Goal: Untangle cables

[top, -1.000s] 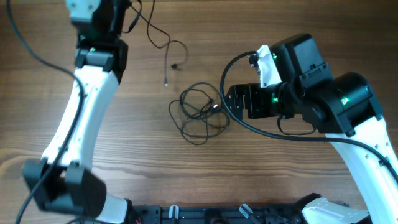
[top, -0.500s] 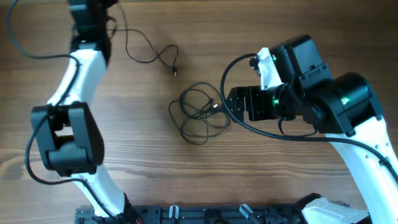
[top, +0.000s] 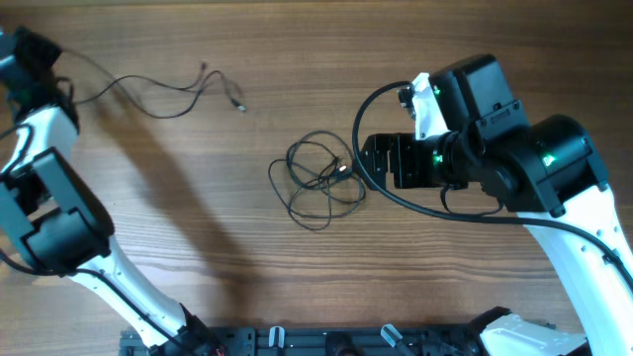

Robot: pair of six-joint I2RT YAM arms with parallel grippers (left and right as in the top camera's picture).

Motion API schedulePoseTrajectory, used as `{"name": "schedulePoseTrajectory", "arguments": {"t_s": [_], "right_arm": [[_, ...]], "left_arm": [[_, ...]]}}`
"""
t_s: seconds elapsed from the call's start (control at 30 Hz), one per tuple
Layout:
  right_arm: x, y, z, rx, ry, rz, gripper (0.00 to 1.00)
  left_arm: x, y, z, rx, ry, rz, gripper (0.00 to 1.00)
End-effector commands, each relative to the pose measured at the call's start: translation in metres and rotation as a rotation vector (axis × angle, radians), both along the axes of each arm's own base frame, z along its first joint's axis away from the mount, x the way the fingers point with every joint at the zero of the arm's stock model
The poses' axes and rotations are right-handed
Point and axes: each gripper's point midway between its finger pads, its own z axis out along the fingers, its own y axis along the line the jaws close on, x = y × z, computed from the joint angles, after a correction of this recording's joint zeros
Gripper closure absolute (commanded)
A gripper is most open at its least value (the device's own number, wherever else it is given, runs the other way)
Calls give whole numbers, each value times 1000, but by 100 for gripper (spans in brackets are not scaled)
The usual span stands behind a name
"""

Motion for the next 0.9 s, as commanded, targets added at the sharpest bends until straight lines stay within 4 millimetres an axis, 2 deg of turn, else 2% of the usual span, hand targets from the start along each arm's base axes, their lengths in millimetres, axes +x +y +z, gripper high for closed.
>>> {"name": "schedulePoseTrajectory", "arguments": {"t_s": [0.0, 0.1, 0.2, 0.27, 0.37, 0.53, 0.7, 0.87], "right_arm": [[6, 0, 1, -2, -12, -28, 0], [8, 0, 1, 0, -16, -28, 0], [10, 1, -2, -6, -6, -28, 0], [11, 2, -5, -9, 1, -27, 0], [13, 3, -8, -16, 13, -27, 0], [14, 4, -17, -33, 42, -25, 0], [12, 2, -28, -68, 82, -2, 0], [13, 3, -34, -78, 102, -1, 0]], "left_arm": [[-9, 20, -30, -5, 57, -13, 0], [-12, 23, -34, 122, 155, -47, 0], [-6, 13, -24, 219, 200, -89, 0], [-3, 2, -18, 210, 202, -108, 0], [1, -17, -28, 106, 208, -121, 0], [3, -54, -66, -246, 182, -207, 0], [6, -82, -64, -453, 111, -355, 0], [5, -108, -54, -552, 72, -530, 0]]}}
